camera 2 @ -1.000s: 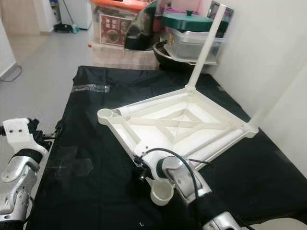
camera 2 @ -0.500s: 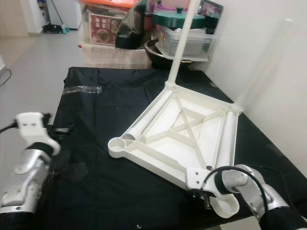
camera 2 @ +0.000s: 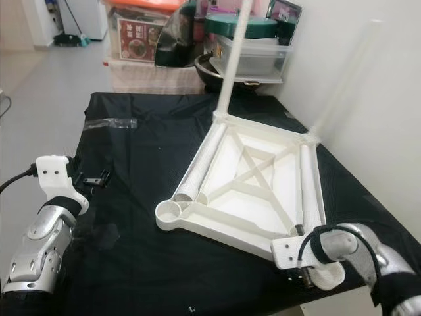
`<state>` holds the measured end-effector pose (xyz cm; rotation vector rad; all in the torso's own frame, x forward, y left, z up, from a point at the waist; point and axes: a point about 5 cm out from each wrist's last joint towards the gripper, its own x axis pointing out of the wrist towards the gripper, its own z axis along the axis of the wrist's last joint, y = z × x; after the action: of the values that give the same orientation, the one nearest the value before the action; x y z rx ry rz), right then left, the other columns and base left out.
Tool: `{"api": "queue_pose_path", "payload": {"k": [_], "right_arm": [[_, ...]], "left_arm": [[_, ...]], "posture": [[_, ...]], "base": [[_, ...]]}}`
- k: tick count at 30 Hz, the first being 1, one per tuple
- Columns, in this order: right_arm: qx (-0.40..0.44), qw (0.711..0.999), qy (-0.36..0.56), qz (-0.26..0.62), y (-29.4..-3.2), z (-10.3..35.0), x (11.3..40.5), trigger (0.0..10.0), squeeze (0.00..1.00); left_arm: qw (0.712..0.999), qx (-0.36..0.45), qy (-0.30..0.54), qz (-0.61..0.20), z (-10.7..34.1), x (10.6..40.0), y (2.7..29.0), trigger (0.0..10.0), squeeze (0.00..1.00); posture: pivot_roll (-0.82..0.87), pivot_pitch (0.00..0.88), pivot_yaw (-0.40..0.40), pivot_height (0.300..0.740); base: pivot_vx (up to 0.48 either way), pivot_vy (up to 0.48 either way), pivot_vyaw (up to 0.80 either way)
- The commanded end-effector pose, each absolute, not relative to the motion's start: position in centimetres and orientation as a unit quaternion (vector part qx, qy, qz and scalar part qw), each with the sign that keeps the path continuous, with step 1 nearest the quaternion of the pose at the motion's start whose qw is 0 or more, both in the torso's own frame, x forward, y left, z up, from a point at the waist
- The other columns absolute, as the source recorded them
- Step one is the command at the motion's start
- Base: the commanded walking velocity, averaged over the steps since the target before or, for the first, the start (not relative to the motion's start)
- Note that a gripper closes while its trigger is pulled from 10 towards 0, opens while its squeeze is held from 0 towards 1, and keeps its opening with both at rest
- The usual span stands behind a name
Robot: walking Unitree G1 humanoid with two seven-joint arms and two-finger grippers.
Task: Building children table
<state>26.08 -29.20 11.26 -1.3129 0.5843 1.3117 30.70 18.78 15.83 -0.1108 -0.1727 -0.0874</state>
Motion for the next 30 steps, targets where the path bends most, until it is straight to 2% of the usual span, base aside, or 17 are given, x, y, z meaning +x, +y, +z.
{"api": "queue_pose_path", "payload": {"k": [1,3,12,17,18,21,30], "right_arm": [[-0.586,0.479,0.234,0.611,-28.2,9.8,25.0,0.0,0.00],[-0.596,0.466,0.189,0.626,-27.4,10.0,25.2,0.0,0.00],[-0.616,0.457,0.135,0.627,-26.4,10.4,26.1,0.0,0.00],[-0.632,0.450,0.124,0.619,-26.4,10.7,26.6,0.0,0.00],[-0.646,0.440,0.117,0.613,-26.6,10.9,27.0,0.0,0.00],[-0.671,0.435,0.112,0.590,-27.0,11.4,27.8,0.0,0.00],[-0.714,0.428,0.110,0.543,-27.9,12.0,29.5,0.0,0.00]], "left_arm": [[0.994,-0.046,-0.084,-0.048,15.7,30.8,18.7,10.0,0.00],[0.994,-0.046,-0.083,-0.050,15.6,30.9,18.7,10.0,0.00],[0.994,-0.049,-0.080,-0.054,15.5,31.1,18.7,10.0,0.00],[0.994,-0.050,-0.079,-0.055,15.4,31.1,18.7,10.0,0.00],[0.994,-0.052,-0.078,-0.057,15.4,31.1,18.7,10.0,0.00],[0.994,-0.055,-0.078,-0.059,15.3,31.2,18.6,10.0,0.00],[0.993,-0.057,-0.080,-0.061,15.2,31.1,18.5,10.0,0.00]], "posture": [[0.00,0.000,-0.088,0.740],[0.00,0.000,-0.087,0.740],[0.00,0.000,-0.083,0.740],[-0.01,0.000,-0.080,0.740],[-0.01,0.000,-0.083,0.740],[-0.01,0.000,-0.089,0.740],[0.00,0.000,-0.097,0.740]], "base": [[0.000,0.000,0.00],[0.000,0.000,0.00],[0.000,0.000,0.00],[0.000,0.000,0.00],[0.000,0.000,0.00],[0.000,0.000,0.00],[0.000,0.000,0.00]]}}
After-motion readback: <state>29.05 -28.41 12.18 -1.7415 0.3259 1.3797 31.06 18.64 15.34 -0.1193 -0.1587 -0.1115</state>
